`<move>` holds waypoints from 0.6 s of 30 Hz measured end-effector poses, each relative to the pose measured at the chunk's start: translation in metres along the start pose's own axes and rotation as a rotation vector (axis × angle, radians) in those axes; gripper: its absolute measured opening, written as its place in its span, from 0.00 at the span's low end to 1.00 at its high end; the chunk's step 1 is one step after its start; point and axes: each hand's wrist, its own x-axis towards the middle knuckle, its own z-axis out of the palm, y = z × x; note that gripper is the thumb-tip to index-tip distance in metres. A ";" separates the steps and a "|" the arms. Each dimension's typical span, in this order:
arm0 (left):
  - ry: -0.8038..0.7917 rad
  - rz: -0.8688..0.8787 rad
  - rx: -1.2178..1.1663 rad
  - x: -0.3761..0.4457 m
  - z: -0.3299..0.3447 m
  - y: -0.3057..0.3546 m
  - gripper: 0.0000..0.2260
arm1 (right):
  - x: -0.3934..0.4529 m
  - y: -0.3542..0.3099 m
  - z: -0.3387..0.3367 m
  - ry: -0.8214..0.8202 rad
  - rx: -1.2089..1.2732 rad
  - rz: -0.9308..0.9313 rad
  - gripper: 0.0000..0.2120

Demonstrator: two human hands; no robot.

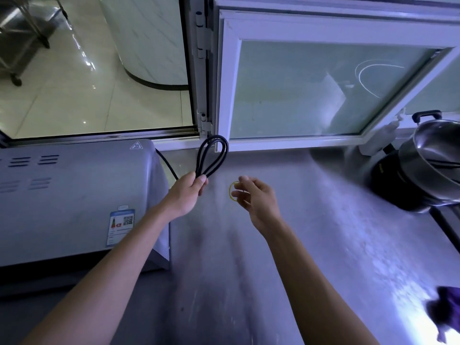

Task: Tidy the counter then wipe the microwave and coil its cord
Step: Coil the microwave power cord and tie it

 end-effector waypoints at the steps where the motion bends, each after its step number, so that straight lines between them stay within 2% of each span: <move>1: 0.001 0.004 -0.003 0.000 0.000 0.000 0.13 | 0.000 0.001 -0.001 -0.016 0.023 0.019 0.07; 5: 0.007 0.010 -0.014 0.000 0.000 0.000 0.14 | 0.000 0.001 -0.005 -0.077 0.135 0.080 0.06; 10: -0.003 -0.004 -0.011 0.000 -0.001 -0.002 0.14 | -0.003 0.001 -0.009 -0.137 0.222 0.105 0.13; 18: 0.000 -0.015 -0.015 -0.002 -0.002 -0.005 0.14 | -0.009 0.001 -0.012 -0.127 0.281 0.095 0.13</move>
